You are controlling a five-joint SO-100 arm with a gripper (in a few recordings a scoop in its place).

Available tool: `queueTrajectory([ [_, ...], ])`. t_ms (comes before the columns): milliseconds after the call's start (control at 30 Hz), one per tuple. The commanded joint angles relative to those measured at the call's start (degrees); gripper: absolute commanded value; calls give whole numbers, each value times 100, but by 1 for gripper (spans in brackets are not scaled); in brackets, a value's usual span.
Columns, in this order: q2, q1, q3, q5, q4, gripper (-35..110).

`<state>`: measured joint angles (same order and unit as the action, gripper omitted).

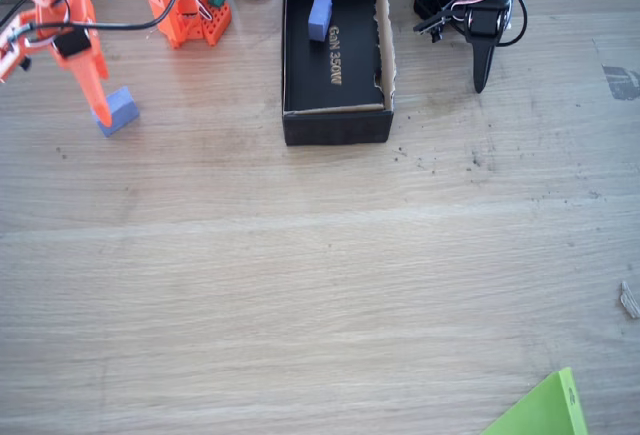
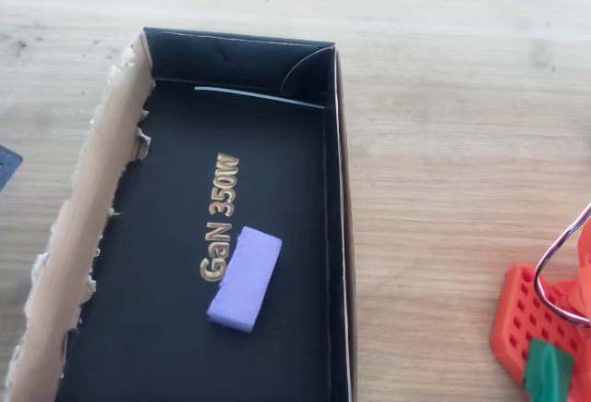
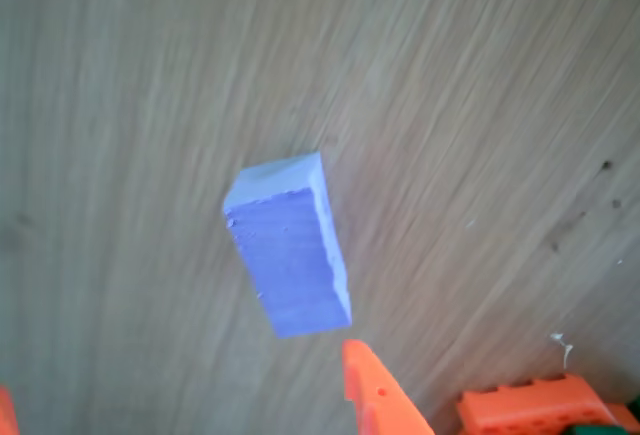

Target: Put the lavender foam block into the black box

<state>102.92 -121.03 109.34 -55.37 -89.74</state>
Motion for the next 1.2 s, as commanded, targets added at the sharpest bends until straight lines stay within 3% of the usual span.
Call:
queueTrajectory([
  [0,-9,-18,-44,114,97,42],
  [633,-79,-167,-220,633,237,44],
  [1167,536,-176,18,738,-316,44],
])
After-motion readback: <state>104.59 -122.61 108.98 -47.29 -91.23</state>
